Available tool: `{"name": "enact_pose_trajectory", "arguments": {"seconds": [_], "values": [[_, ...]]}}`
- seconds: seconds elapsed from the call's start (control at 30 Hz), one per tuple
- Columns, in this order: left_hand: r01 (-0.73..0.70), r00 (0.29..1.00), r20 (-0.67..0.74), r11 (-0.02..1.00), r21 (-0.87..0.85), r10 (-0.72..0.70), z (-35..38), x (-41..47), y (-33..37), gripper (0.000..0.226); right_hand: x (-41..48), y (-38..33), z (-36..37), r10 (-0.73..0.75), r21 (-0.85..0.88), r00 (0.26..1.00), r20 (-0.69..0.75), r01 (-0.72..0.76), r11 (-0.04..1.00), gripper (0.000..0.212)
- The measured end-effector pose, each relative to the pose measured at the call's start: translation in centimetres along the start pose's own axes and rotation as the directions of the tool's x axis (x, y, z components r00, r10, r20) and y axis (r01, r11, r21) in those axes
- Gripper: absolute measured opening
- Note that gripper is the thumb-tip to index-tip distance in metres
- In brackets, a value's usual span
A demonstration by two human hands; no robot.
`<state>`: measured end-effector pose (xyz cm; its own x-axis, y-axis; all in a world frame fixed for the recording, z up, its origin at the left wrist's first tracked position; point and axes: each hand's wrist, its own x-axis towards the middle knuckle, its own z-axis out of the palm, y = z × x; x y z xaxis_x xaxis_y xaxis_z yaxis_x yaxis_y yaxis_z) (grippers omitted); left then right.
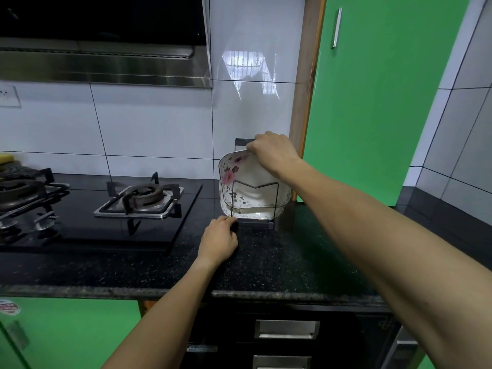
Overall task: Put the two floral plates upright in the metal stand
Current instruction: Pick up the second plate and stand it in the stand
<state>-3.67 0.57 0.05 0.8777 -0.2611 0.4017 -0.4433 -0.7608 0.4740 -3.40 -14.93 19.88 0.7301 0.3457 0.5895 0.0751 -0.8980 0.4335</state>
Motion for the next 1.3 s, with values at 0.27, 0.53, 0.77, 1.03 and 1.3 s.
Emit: {"name": "enact_pose_trajectory", "arguments": {"seconds": [0.27, 0.53, 0.77, 1.03, 1.3], "values": [[0.009, 1.0, 0.008, 1.0, 0.002, -0.009, 0.0, 0.1, 0.0, 0.048, 0.0, 0.0, 0.3, 0.012, -0.007, 1.0, 0.015, -0.012, 1.0, 0.027], [0.012, 1.0, 0.013, 1.0, 0.006, -0.012, 0.0, 0.1, 0.0, 0.05, -0.5, -0.6, 1.2, 0.006, -0.02, 0.999, 0.035, -0.005, 1.0, 0.028], [0.008, 1.0, 0.01, 1.0, -0.004, -0.008, 0.0, 0.0, 0.0, 0.048, -0.8, -0.8, 1.7, 0.014, -0.035, 0.998, 0.057, -0.012, 0.999, 0.025], [0.007, 1.0, 0.012, 1.0, -0.006, -0.007, 0.0, 0.1, 0.0, 0.048, -0.8, -0.7, 2.4, 0.032, -0.025, 0.998, 0.062, -0.03, 0.999, 0.026], [0.011, 1.0, 0.002, 1.0, -0.012, -0.011, -0.1, 0.1, 0.1, 0.047, -0.6, -0.7, 2.6, 0.046, -0.003, 0.997, 0.059, -0.046, 0.999, 0.028]]}}
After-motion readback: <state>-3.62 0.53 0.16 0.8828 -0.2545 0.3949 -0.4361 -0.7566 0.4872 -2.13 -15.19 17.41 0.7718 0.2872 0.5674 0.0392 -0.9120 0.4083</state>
